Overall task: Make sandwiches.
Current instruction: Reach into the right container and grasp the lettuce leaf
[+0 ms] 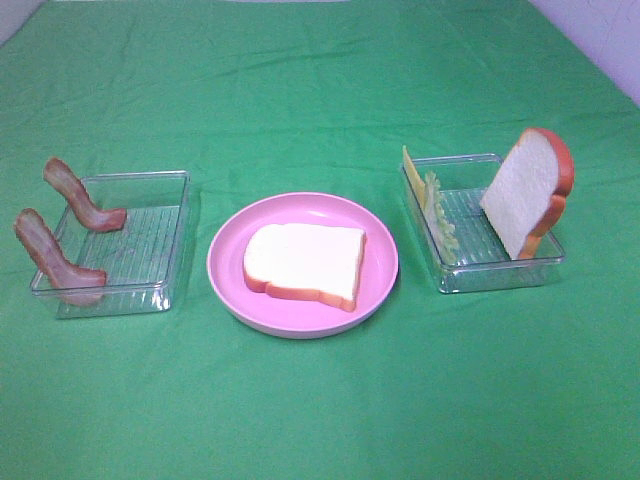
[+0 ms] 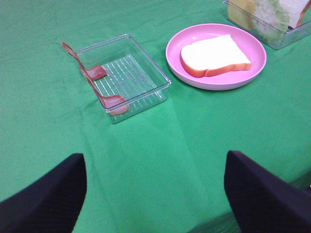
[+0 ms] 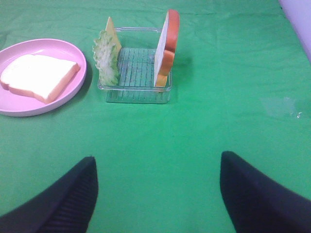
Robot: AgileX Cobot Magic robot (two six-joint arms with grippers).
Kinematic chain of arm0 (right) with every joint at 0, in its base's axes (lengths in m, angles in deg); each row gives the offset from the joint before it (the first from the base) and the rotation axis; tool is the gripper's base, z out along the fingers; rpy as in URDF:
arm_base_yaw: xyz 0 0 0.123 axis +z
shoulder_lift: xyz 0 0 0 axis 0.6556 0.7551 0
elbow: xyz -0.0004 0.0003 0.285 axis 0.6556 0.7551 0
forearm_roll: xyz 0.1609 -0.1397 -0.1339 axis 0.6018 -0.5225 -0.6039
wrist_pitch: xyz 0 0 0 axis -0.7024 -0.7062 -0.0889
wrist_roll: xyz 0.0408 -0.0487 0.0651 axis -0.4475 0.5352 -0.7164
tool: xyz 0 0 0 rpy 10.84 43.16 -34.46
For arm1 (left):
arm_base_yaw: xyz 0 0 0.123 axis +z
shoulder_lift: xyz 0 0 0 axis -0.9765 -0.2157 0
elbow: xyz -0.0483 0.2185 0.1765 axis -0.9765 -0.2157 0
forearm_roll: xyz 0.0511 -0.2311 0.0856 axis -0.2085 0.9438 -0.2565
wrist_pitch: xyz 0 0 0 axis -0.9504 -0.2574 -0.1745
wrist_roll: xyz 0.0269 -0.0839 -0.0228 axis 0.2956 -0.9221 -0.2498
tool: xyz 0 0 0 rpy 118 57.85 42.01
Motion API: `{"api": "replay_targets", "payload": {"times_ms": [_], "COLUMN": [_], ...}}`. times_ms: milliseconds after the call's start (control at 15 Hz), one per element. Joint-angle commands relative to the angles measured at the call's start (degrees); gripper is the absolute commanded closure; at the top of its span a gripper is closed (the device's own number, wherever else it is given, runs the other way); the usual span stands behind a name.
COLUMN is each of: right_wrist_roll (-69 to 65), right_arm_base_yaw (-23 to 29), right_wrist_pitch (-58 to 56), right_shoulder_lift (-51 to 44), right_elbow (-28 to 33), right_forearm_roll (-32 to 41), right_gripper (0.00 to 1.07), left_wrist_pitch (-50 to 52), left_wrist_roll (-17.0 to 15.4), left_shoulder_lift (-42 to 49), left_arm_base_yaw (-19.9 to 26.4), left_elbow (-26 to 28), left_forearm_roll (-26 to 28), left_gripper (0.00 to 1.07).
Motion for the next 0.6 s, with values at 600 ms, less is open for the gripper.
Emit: {"api": "replay_targets", "payload": {"times_ms": [600], "right_wrist_roll": [3.6], "right_arm_base_yaw": [-0.4], "right_wrist_pitch": [11.6], "right_shoulder_lift": [47.6], "right_elbow": [-3.4], "right_forearm_roll": [11.8], "right_gripper": [0.41], "left_wrist_pitch": [0.5], "left_wrist_roll": [-0.2], "left_shoulder_lift": [1.3], "left_arm_base_yaw": [-0.3], "left_elbow": [-0.1], "left_forearm_roll": [0.1], "left_gripper": [0.32]}}
